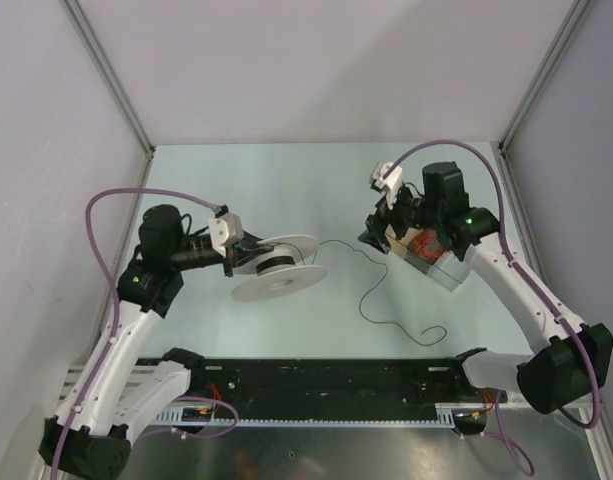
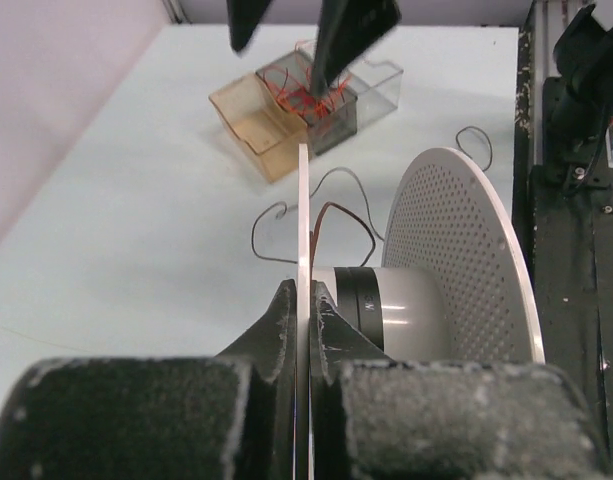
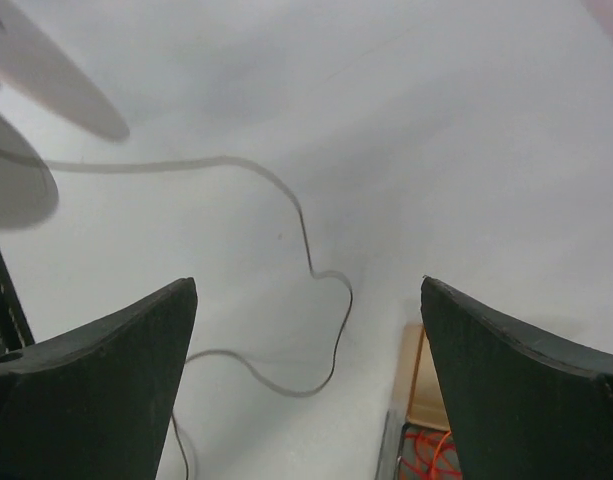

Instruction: Wrap the cables

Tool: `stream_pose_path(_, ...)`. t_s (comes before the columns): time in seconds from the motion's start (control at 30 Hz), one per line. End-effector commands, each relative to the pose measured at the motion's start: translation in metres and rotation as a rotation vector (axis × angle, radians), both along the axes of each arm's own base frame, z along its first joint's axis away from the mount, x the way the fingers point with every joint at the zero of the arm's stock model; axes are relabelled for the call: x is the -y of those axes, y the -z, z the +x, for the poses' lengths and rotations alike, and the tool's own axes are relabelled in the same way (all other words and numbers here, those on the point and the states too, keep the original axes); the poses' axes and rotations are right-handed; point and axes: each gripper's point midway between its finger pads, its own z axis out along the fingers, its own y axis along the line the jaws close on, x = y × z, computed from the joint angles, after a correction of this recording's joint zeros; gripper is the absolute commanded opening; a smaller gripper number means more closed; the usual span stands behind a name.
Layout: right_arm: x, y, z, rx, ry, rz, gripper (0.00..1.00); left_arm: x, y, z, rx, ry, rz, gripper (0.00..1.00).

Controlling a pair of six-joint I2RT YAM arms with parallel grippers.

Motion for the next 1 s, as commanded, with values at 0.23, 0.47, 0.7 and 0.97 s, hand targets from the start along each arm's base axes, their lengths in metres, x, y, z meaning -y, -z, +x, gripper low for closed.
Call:
stream_pose_path(0.23,-0.019,0.053,-0.012,0.055,-0.164,0.024,0.99,0.001,-0.082,-0.042,0.210,0.151,-0.090,0.00)
stream_pose_path(0.47,-0.057,0.085,-0.012,-0.037,-0.267,0.139,0.99,0.002,-0.087,-0.047,0.177,0.169,-0.106,0.00)
stream_pose_path(0.7,-0.100,0.109,-0.026,-0.082,-0.303,0.224,0.99,0.000,-0.088,-0.044,0.172,0.135,-0.106,0.00)
stream_pose_path(0.97,-0.118,0.134,0.006,-0.023,-0.234,0.248,0.98,0.000,-0.086,-0.041,0.152,0.118,-0.108,0.00)
